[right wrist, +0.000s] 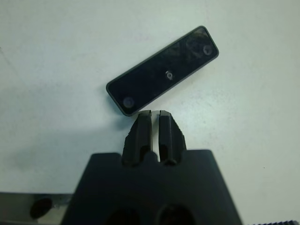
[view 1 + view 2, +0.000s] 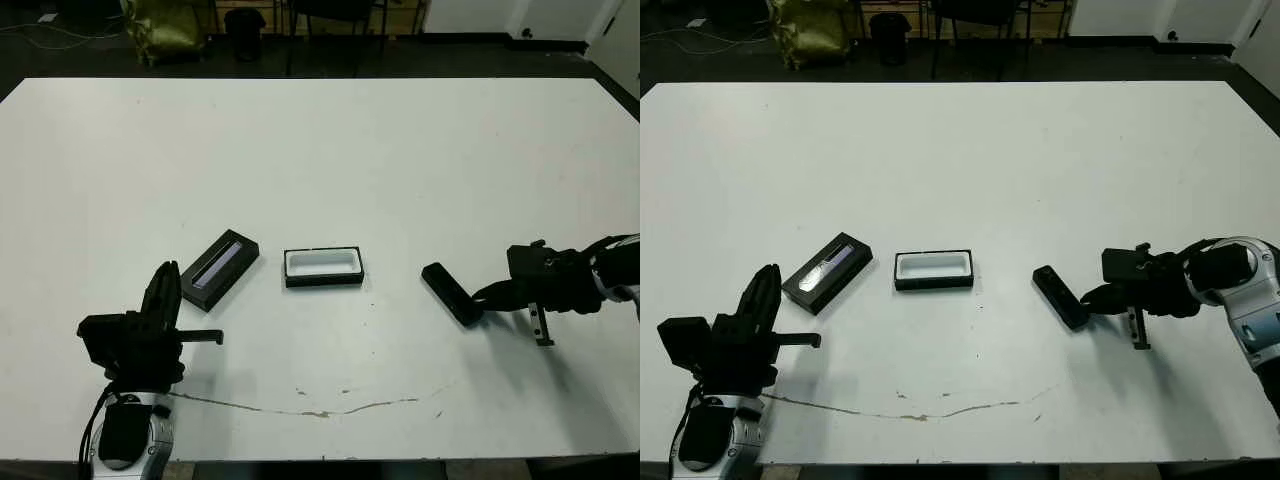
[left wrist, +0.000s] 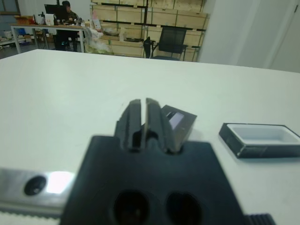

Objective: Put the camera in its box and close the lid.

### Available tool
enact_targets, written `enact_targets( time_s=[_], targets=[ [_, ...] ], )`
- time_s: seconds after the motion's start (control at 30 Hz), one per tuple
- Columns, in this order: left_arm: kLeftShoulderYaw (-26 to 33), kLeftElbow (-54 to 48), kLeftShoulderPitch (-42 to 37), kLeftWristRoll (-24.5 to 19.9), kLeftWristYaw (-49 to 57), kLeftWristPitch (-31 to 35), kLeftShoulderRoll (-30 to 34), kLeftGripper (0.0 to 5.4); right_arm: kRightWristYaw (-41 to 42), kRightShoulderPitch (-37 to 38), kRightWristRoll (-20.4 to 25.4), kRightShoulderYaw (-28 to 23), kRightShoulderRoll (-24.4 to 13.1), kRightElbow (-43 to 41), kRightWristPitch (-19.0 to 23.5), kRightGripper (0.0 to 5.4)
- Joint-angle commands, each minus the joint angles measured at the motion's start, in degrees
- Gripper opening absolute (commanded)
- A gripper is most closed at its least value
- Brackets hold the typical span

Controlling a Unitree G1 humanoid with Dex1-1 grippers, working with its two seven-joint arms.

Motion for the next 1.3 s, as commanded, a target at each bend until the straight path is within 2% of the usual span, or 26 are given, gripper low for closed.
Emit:
enact_targets(
  time_s=[0.03,0.13,0.23,0.4,0.47,0.53,0.6,0.77,0.87,0.93,1.03,1.17,1.2,1.3],
  targets=[
    [0.2,0.5,0.5,-0.2,-0.2,0.3,0.3,0.02,-3.6,-0.2,-3.7,0.4,-0.7,3.0,-4.1,0.00],
    [0.4,1.5,0.2,-0.1,-0.6,-0.8,0.6,0.02,-12.0,-4.6,-9.3,1.2,0.6,17.3,-14.4,0.00],
    [0.5,1.2,0.1,-0.2,-0.4,0.1,0.5,0.02,-18.4,-9.1,-12.5,1.7,1.5,30.7,-23.6,0.00],
    [0.2,0.2,0.4,0.1,-0.1,1.3,0.3,0.02,-31.0,-12.3,-18.9,2.0,0.0,38.4,-25.6,0.00],
    [0.2,0.2,0.4,0.0,-0.3,1.2,0.4,0.02,-34.9,-12.2,-19.1,0.7,-0.5,38.6,-26.2,0.00],
    [0.1,0.8,0.2,0.4,-0.2,0.2,0.3,0.02,-35.2,-9.8,-16.5,-2.4,-1.4,31.4,-22.4,0.00],
    [0.0,0.6,0.3,0.6,0.0,0.5,0.2,0.02,-34.8,-5.0,-10.7,-7.7,-1.4,20.6,-16.5,0.00],
    [0.2,1.4,0.1,-0.2,-0.5,-0.5,0.1,0.02,-34.7,8.8,5.6,-19.7,1.6,-7.7,1.9,0.00],
    [0.0,0.8,0.3,0.2,-0.1,0.4,0.1,0.02,-35.8,16.1,18.9,-26.0,6.8,-18.6,11.4,0.00],
    [-0.1,0.6,0.3,0.2,-0.2,0.5,0.1,0.02,-37.1,19.8,24.9,-28.5,10.9,-22.1,14.2,0.00],
    [0.1,1.3,0.2,0.0,-0.6,-0.3,0.4,0.02,-41.2,25.4,28.2,-30.4,15.6,-28.9,16.7,0.00],
    [0.1,1.1,0.2,0.0,-0.6,0.5,0.4,0.02,-49.0,33.6,33.9,-31.1,19.1,-45.3,26.3,0.00],
    [0.0,0.5,0.3,-0.1,-0.5,1.3,0.3,0.02,-50.3,34.9,34.3,-30.9,19.5,-47.8,27.5,0.00],
    [-0.2,-0.3,0.5,0.7,-0.1,2.4,0.4,0.02,-53.0,38.6,32.3,-29.0,22.0,-50.3,27.2,0.00]
  ],
)
